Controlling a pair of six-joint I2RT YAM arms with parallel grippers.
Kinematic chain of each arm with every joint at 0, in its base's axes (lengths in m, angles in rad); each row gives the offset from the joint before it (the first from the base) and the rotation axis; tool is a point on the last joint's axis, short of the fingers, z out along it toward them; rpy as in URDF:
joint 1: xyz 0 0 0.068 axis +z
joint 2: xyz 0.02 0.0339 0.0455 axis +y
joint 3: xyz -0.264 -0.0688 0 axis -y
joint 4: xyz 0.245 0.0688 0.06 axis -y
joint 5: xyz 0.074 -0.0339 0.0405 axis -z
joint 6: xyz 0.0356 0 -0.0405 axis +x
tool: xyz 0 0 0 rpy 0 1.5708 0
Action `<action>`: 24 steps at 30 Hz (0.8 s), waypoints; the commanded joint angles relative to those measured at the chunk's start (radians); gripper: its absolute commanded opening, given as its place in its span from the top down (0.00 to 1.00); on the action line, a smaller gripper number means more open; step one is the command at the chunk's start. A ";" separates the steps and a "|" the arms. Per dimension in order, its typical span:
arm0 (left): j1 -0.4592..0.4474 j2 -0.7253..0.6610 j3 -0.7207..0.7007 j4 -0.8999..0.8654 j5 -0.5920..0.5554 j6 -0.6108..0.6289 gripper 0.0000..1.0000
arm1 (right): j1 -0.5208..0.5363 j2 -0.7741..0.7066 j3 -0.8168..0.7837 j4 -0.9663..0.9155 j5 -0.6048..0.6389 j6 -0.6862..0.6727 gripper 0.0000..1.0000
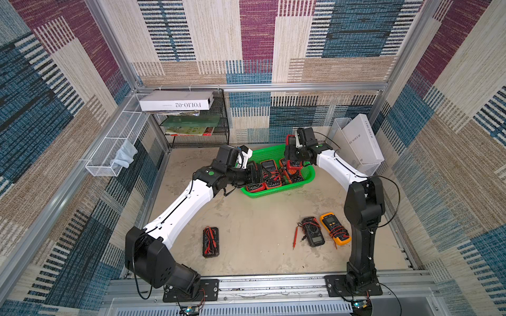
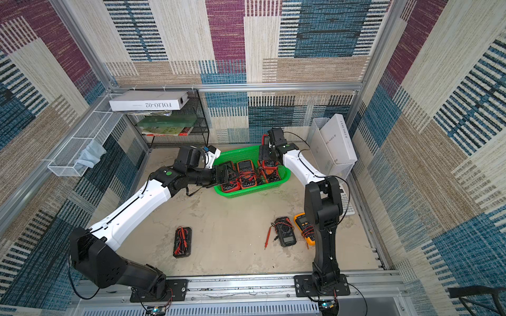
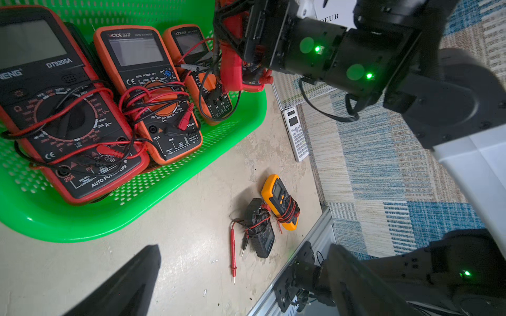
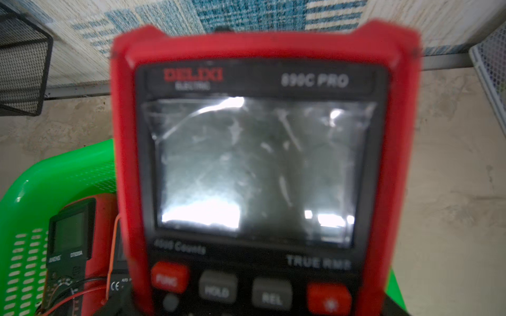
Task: Put the multimeter into the basket
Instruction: Place the multimeter in the basket, then adjust the basket at the center of the board.
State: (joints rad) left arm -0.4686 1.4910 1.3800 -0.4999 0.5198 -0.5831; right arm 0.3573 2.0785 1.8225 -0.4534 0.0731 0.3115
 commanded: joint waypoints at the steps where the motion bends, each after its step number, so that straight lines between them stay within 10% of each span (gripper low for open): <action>1: -0.001 -0.005 0.001 0.008 0.020 0.011 0.00 | 0.008 0.014 0.008 0.034 -0.032 -0.053 0.32; 24: -0.036 -0.030 -0.023 0.026 0.016 -0.013 0.00 | 0.086 -0.029 -0.227 0.003 0.060 -0.048 0.19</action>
State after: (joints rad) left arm -0.5018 1.4628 1.3582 -0.4961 0.5411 -0.5953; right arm 0.4370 2.0628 1.6150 -0.4366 0.1299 0.2478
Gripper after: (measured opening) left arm 0.996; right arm 0.853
